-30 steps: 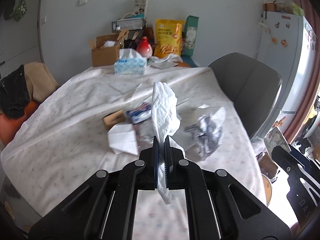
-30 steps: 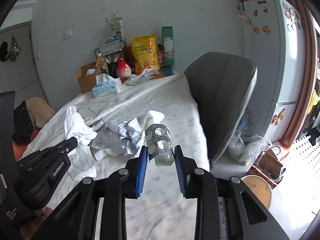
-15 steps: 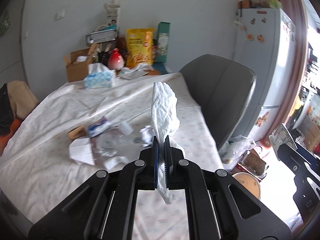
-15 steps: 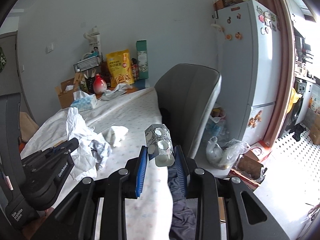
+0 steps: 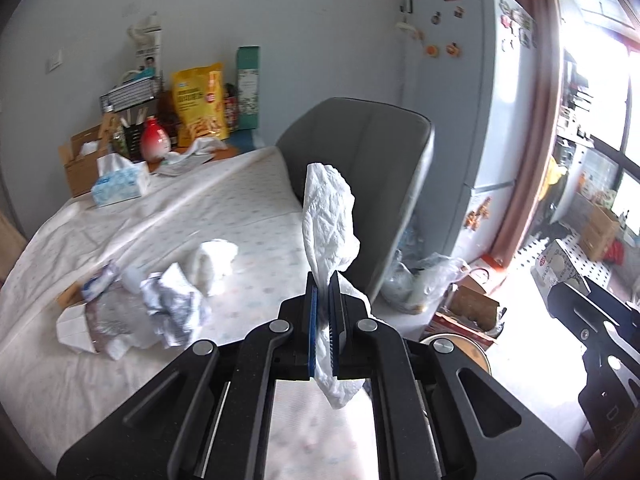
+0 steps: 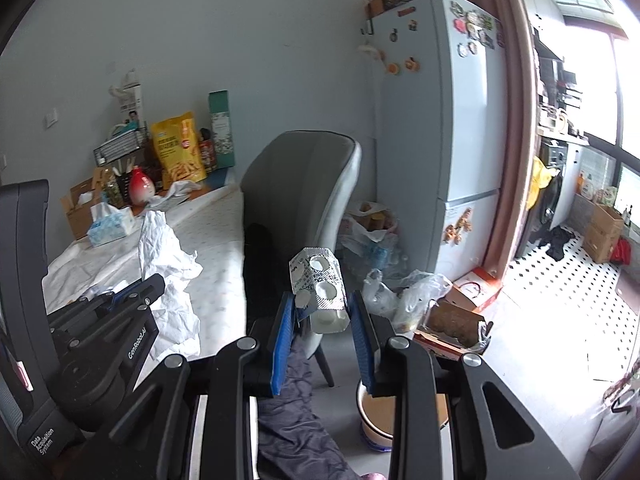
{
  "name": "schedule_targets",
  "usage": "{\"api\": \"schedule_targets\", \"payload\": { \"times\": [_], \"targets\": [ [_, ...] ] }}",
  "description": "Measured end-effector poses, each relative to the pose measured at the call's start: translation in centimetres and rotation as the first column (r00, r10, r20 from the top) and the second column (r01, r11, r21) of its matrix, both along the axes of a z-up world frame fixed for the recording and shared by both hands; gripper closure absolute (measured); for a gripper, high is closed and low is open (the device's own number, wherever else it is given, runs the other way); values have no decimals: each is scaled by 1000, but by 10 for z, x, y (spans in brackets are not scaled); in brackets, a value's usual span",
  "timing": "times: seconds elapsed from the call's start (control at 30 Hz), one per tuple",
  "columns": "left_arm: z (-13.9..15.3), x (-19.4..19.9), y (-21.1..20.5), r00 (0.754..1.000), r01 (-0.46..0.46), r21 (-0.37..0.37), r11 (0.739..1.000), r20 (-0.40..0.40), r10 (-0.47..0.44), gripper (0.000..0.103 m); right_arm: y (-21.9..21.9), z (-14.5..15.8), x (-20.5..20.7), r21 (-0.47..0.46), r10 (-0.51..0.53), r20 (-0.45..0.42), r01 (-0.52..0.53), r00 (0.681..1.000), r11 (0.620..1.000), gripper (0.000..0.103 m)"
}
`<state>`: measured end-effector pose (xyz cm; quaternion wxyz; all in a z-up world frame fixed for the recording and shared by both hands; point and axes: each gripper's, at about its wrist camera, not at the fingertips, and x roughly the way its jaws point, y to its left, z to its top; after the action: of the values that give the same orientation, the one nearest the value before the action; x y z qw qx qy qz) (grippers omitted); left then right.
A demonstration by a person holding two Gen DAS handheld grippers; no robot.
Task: Collect trash
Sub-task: 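Carry the bag and blister pack in both tools over the beige bucket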
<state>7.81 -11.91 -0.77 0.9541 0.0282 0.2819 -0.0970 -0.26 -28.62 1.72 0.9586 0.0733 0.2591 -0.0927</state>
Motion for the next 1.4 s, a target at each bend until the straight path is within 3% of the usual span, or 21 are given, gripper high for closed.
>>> {"api": "schedule_targets", "payload": {
  "times": [0.6,1.1,1.4],
  "targets": [
    [-45,44,-124,972,206,60,977,-129,-197,97,-119,-51,27,79,-203,-97,211,974,974,74],
    [-85,86,-169,951,238,87,967,-223,-214,97,-161,-106,77,134,-210,-196,238,958,962,74],
    [-101,99,-178,948,230,110,967,-250,-197,97,-169,-119,94,125,-227,-209,257,951,958,69]
  ]
}}
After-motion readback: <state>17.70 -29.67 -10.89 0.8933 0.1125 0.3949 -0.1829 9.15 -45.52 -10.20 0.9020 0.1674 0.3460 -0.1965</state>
